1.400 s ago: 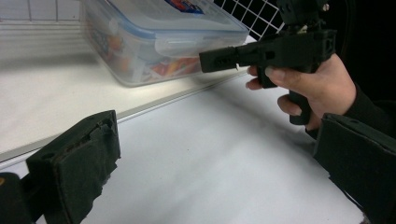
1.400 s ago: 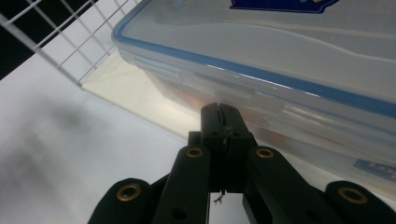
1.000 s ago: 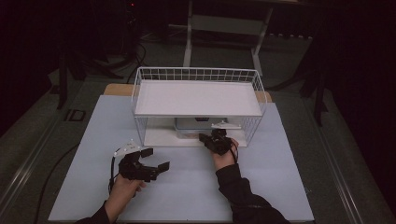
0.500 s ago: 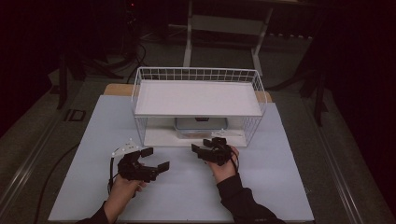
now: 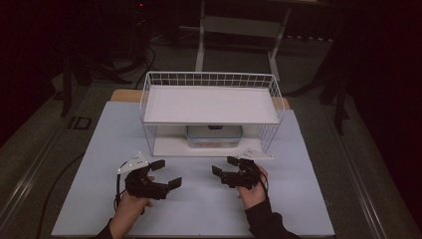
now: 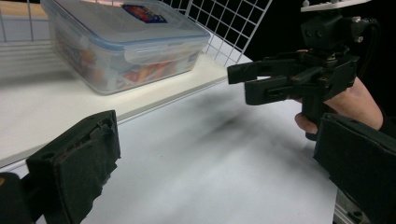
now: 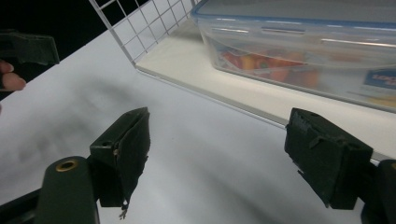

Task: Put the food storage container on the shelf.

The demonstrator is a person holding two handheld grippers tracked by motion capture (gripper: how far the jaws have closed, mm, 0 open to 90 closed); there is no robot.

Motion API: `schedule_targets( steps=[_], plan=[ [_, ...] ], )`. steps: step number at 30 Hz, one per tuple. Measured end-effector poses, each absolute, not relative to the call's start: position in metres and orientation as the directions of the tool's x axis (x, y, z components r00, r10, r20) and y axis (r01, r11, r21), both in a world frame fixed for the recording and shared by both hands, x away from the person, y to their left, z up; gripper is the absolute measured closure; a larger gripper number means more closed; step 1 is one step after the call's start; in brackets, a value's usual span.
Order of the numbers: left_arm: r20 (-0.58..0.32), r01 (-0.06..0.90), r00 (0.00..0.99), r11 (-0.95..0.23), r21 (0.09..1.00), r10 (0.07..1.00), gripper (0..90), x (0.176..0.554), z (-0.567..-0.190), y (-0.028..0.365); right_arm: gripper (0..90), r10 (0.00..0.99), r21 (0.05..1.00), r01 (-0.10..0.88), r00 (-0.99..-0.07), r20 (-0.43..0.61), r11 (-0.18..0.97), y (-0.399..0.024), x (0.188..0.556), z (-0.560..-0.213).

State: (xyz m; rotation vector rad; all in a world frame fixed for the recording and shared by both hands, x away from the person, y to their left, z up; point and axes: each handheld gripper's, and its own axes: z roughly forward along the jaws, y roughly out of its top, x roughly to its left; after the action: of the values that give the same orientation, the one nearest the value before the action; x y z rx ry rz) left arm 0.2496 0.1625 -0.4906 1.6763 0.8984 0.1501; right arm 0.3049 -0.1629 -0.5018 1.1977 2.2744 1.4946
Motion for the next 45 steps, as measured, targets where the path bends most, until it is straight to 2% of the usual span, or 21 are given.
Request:
schedule_targets(
  steps=[16, 24, 45],
  plan=[
    [-0.341, 0.476, 0.724, -0.077, 0.876, 0.599, 0.0, 0.240, -0.492, 0.167, 21.2, 0.689, 0.857, 0.469, -0.694, 0.209, 0.213, -0.187, 0.276, -0.497],
    [-0.340, 0.480, 0.727, -0.087, 0.873, 0.597, 0.0, 0.235, -0.494, 0.168, 21.0, 0.679, 0.858, 0.466, -0.703, 0.210, 0.218, -0.201, 0.265, -0.497],
    [-0.338, 0.491, 0.719, -0.099, 0.866, 0.607, 0.0, 0.222, -0.499, 0.185, 21.0, 0.742, 0.845, 0.497, -0.639, 0.202, 0.198, -0.256, 0.234, -0.502]
  ],
)
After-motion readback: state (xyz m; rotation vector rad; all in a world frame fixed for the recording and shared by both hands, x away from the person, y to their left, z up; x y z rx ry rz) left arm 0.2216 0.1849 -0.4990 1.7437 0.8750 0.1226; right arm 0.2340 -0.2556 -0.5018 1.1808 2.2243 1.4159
